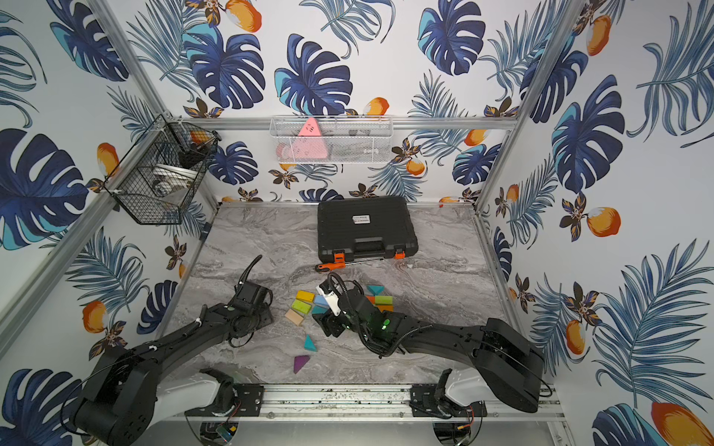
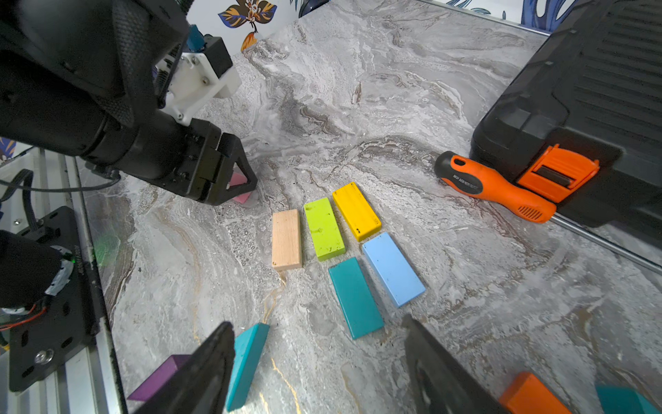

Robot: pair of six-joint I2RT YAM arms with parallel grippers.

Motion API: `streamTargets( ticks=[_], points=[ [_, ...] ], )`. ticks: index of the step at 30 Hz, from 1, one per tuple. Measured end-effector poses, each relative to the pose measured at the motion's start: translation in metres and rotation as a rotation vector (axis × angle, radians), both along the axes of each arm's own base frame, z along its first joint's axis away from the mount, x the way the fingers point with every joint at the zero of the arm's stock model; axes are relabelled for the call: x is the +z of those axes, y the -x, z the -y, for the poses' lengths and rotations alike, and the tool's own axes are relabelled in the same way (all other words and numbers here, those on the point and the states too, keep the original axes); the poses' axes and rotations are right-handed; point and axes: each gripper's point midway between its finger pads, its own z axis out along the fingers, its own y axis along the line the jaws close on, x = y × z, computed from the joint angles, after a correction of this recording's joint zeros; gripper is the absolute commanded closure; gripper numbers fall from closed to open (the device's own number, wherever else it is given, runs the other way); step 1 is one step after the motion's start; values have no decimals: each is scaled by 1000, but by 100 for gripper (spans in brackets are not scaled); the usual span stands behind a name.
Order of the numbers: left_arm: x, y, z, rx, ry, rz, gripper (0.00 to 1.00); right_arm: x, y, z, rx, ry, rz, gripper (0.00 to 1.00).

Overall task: Assemble a piece of candy with building blocks
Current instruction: Pick up the building block from the center of the board, then place the building block at the center of the board.

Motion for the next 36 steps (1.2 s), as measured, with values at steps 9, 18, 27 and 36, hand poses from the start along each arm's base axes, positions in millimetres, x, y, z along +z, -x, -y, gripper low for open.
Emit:
streamTargets(
  ticks=[9, 18, 27, 36],
  points=[
    [15, 15, 20, -58, 72, -23, 39, -2, -3, 7, -31, 7, 10, 24],
    [59, 5, 77, -277, 91, 91, 43, 5, -25, 41, -188, -49, 34, 24],
    [63, -4, 144, -593, 35, 123, 43, 10, -47, 85, -376, -120, 41, 24],
    [48, 4, 194, -811, -18, 110, 44, 13, -51, 91, -414, -136, 50, 24]
  ],
)
